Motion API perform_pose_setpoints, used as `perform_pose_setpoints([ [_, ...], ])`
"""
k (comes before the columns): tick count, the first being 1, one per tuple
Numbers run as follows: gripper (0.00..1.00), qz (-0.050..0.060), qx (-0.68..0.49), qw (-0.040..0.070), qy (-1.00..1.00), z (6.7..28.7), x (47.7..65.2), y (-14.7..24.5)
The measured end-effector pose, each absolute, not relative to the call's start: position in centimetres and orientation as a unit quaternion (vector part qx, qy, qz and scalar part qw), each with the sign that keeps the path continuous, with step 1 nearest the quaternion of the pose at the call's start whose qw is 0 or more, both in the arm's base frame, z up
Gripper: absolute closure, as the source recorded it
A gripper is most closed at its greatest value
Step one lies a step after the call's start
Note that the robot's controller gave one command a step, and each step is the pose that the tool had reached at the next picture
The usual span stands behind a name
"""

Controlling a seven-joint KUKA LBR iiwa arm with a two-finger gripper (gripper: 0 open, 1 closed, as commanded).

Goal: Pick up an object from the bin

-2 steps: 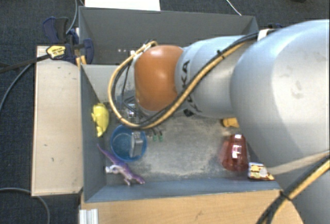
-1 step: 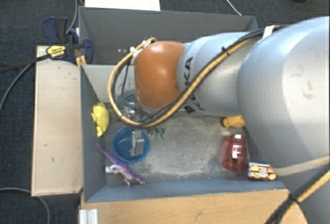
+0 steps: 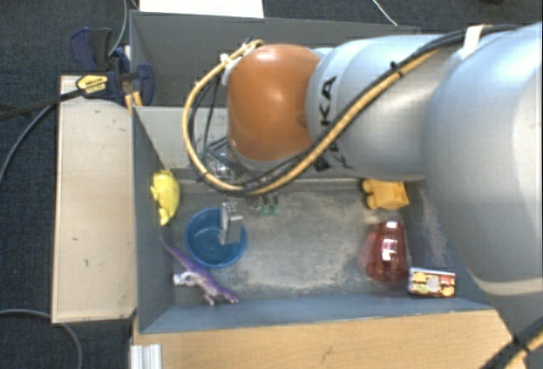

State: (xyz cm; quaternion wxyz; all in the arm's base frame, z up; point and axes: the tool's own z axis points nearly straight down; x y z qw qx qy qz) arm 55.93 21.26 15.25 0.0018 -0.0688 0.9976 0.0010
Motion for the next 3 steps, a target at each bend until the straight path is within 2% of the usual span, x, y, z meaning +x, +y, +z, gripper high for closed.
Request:
perform_pose_setpoints([
  [1, 0.0, 0.002, -0.037, 0.003, 0.999, 10.0, 56.6, 20.9],
  [2, 1.0, 0.001, -0.16, 0.003, 0.987, 7.1, 55.8, 20.8],
  [3, 1.0, 0.001, -0.16, 0.003, 0.987, 7.1, 55.8, 20.8],
])
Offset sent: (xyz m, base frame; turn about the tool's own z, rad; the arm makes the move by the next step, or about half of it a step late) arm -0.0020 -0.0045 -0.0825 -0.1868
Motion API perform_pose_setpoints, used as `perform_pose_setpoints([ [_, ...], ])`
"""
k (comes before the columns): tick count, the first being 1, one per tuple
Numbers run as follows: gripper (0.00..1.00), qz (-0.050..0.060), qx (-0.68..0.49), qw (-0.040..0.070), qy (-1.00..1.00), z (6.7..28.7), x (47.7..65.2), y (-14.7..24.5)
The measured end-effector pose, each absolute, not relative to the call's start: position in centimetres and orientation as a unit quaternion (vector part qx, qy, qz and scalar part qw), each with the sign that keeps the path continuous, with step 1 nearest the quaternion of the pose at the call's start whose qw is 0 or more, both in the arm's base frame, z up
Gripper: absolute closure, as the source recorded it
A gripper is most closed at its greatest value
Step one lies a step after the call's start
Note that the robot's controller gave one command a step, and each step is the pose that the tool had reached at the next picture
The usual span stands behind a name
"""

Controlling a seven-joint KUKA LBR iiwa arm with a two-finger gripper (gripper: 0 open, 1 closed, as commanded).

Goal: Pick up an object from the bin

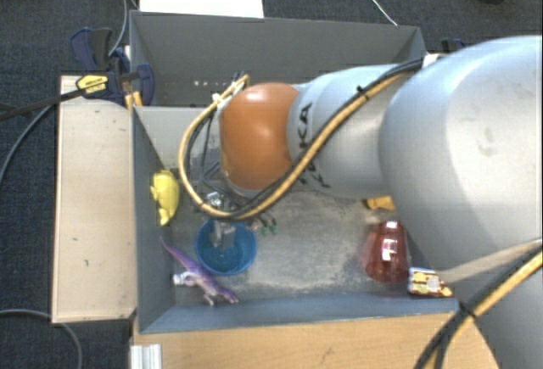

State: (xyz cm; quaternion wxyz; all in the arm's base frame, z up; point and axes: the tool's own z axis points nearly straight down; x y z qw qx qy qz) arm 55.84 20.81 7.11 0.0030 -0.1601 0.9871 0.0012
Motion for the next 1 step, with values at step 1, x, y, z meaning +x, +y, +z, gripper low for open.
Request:
perform_pose_setpoints([
  [1, 1.0, 0.001, -0.16, 0.002, 0.987, 7.52, 55.71, 20.77],
])
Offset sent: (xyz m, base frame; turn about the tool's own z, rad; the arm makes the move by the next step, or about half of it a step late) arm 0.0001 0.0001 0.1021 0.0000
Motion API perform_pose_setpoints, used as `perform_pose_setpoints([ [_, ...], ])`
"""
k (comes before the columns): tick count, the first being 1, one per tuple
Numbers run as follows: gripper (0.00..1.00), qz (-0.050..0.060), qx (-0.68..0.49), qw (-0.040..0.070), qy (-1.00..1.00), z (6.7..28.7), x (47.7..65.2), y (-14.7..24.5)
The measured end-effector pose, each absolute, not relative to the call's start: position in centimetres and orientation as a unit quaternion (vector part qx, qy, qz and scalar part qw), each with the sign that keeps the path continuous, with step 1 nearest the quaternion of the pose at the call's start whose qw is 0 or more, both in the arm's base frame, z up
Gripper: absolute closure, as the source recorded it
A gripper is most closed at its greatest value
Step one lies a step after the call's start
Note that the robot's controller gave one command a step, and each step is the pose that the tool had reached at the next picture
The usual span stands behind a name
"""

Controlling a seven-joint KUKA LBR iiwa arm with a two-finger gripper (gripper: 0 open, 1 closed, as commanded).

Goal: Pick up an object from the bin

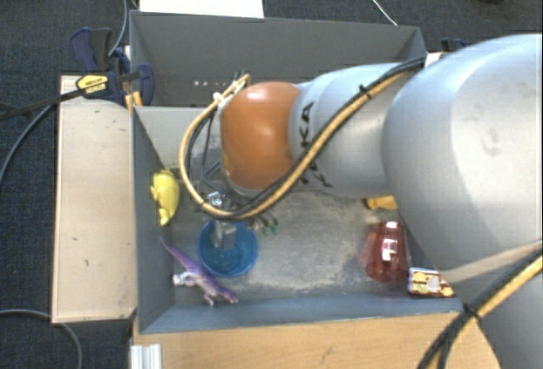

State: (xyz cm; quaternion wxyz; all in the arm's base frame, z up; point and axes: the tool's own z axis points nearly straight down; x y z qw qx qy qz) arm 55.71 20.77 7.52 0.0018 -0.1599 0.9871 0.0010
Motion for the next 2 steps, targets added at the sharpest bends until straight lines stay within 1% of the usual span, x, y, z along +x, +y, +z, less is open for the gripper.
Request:
perform_pose_setpoints([
  [1, 1.0, 0.0, -0.159, -0.002, 0.987, 9.6, 55.5, 20.7],
  [2, 1.0, 0.001, -0.159, 0.001, 0.987, 12.0, 55.7, 20.8],
])
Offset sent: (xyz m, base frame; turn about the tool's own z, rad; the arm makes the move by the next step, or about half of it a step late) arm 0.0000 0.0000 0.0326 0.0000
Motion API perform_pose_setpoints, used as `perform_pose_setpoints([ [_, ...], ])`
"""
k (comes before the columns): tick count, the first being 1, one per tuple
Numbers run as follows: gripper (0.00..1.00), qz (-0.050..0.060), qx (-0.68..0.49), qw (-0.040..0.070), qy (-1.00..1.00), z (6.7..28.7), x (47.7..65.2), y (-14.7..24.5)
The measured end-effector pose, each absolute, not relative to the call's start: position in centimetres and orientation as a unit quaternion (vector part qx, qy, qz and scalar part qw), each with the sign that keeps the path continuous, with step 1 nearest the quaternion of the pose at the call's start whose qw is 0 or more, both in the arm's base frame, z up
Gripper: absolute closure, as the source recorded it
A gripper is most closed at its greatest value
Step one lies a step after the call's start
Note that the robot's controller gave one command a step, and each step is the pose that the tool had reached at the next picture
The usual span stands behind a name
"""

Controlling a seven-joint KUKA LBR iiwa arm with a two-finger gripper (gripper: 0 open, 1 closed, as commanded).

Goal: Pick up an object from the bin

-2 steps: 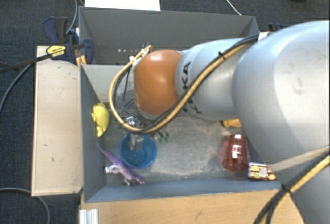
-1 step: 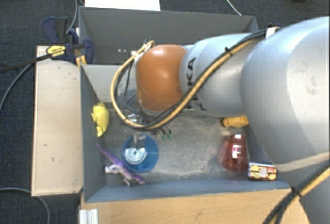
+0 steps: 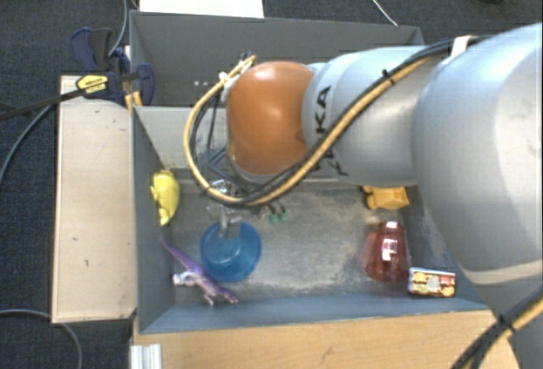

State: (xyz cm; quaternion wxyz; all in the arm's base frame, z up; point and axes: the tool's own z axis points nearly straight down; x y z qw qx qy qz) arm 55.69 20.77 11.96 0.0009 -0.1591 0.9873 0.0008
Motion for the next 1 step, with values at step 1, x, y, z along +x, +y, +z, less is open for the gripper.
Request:
perform_pose_setpoints([
  [1, 1.0, 0.001, -0.158, 0.002, 0.987, 13.94, 55.74, 20.8],
])
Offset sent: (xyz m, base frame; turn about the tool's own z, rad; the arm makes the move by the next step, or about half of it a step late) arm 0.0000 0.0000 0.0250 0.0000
